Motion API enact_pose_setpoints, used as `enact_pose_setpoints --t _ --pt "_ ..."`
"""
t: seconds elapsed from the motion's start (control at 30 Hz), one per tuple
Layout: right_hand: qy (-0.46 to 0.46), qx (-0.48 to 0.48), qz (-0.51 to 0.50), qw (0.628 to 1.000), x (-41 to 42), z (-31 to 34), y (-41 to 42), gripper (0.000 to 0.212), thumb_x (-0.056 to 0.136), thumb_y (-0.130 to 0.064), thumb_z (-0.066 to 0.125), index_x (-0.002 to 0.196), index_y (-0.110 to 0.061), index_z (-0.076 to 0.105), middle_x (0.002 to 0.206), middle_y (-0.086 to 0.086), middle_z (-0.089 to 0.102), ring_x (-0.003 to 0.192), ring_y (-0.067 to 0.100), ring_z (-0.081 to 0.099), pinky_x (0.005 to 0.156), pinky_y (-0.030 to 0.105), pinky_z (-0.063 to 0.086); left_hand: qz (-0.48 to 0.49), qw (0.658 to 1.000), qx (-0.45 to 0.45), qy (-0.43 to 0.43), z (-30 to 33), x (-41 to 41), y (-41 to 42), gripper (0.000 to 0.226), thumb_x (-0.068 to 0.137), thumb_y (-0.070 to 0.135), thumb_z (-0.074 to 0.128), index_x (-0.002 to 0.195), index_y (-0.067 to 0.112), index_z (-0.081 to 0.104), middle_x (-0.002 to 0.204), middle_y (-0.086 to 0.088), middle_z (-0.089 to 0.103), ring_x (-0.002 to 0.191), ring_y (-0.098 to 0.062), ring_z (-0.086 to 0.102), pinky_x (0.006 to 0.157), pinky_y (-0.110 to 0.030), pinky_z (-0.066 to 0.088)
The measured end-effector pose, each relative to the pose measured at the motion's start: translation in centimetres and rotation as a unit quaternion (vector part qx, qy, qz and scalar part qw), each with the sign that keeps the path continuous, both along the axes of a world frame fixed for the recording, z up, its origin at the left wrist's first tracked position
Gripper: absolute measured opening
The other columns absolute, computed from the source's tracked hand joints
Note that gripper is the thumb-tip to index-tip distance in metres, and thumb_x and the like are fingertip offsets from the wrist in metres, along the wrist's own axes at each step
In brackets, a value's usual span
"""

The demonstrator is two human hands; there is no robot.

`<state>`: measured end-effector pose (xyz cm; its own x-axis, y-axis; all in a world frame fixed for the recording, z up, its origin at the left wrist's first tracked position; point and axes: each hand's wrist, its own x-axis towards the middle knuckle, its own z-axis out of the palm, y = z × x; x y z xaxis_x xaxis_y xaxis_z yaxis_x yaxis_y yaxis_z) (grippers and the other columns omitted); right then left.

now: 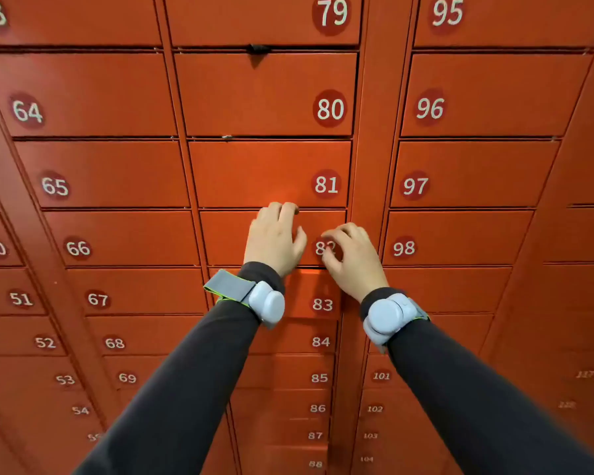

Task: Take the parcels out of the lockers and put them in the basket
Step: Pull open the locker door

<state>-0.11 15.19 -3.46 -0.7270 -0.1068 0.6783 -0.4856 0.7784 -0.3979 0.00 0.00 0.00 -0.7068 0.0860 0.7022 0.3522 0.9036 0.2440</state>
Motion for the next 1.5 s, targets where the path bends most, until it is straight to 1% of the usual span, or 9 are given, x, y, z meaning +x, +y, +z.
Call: enact_pose_setpoints --t 0.27,0.5,0.63,0.8,0.93,1.07,1.13,1.3,1.5 --pt "-0.136 0.089 0.041 0.986 1.7 -3.8 0.3 0.035 0.095 -0.016 0.041 0.124 -0.01 0.059 0.129 0.007 0.05 0.123 0.024 0.038 0.107 0.036 0.032 -0.072 0.99 -0.016 -0.116 -4.8 1.8 0.1 0.046 0.09 0.013 0.043 0.136 0.012 0.041 0.126 -0.014 0.059 0.119 -0.031 0.049 0.103 -0.04 0.039" --pt "-0.073 0.061 0.039 0.995 3.9 -4.4 -0.5 0.027 0.088 -0.015 0.047 0.103 -0.011 0.07 0.103 0.008 0.059 0.104 0.024 0.047 0.093 0.037 0.036 -0.064 0.976 -0.015 -0.206 -6.6 3.4 0.5 0.042 0.097 0.02 0.034 0.139 0.016 0.041 0.144 -0.007 0.047 0.14 -0.026 0.032 0.115 -0.039 0.02" --pt "-0.066 -0.005 0.074 0.995 4.9 -4.0 -1.3 0.023 0.085 -0.011 0.05 0.094 -0.008 0.071 0.09 0.009 0.062 0.094 0.024 0.052 0.077 0.027 0.036 -0.059 0.984 0.018 -0.165 -6.3 4.8 0.2 0.034 0.096 0.021 0.039 0.104 0.004 0.067 0.11 -0.019 0.067 0.107 -0.032 0.057 0.089 -0.034 0.037" --pt "-0.09 -0.184 0.135 0.969 6.3 -4.3 -2.6 0.022 0.082 -0.005 0.052 0.088 -0.011 0.073 0.09 0.0 0.068 0.09 0.013 0.061 0.083 0.027 0.048 -0.003 0.979 0.054 -0.197 -4.2 6.5 -1.8 0.042 0.089 0.034 0.051 0.061 0.006 0.063 0.062 -0.013 0.06 0.063 -0.028 0.053 0.059 -0.033 0.036" --pt "-0.139 -0.181 0.122 0.966 6.4 -5.3 -4.1 0.022 0.084 -0.006 0.053 0.087 -0.014 0.073 0.09 -0.002 0.069 0.083 0.008 0.059 0.08 0.023 0.044 0.037 0.972 -0.01 -0.233 -3.6 7.7 -4.1 0.023 0.088 0.028 0.056 0.101 0.009 0.059 0.101 -0.014 0.067 0.096 -0.032 0.061 0.077 -0.035 0.045" --pt "-0.167 -0.169 0.116 0.965 6.2 -5.4 -6.5 0.022 0.083 -0.007 0.054 0.085 -0.016 0.074 0.086 0.0 0.071 0.063 0.005 0.055 0.067 0.02 0.04 0.059 0.956 -0.01 -0.287 -4.0 8.5 -5.9 0.057 0.093 0.023 0.048 0.144 0.014 0.023 0.141 -0.022 0.034 0.133 -0.038 0.029 0.109 -0.043 0.029" --pt "-0.182 -0.17 0.12 0.961 6.2 -5.4 -7.7 0.023 0.084 -0.006 0.053 0.087 -0.016 0.074 0.087 0.001 0.07 0.073 0.018 0.062 0.07 0.025 0.047 0.092 0.943 -0.021 -0.32 -3.9 8.7 -6.9 0.062 0.093 0.027 0.049 0.144 0.01 0.019 0.144 -0.023 0.029 0.136 -0.039 0.026 0.111 -0.045 0.027" --pt "-0.227 -0.18 0.145 0.946 6.5 -5.8 -11.6 0.023 0.085 -0.005 0.052 0.09 -0.015 0.073 0.087 0.001 0.067 0.083 0.023 0.063 0.08 0.03 0.048 0.097 0.907 -0.096 -0.397 -2.9 9.4 -10.8 0.034 0.095 0.011 0.04 0.127 0.0 0.048 0.131 -0.02 0.05 0.115 -0.037 0.053 0.097 -0.041 0.045" --pt "-0.238 -0.162 0.148 0.946 7.2 -6.6 -13.9 0.022 0.086 -0.008 0.053 0.086 -0.022 0.07 0.082 -0.003 0.066 0.081 0.025 0.064 0.076 0.032 0.051 0.133 0.902 -0.091 -0.4 -2.3 9.9 -13.8 0.039 0.089 -0.001 0.042 0.128 0.002 0.044 0.127 -0.019 0.056 0.111 -0.037 0.057 0.089 -0.039 0.046"
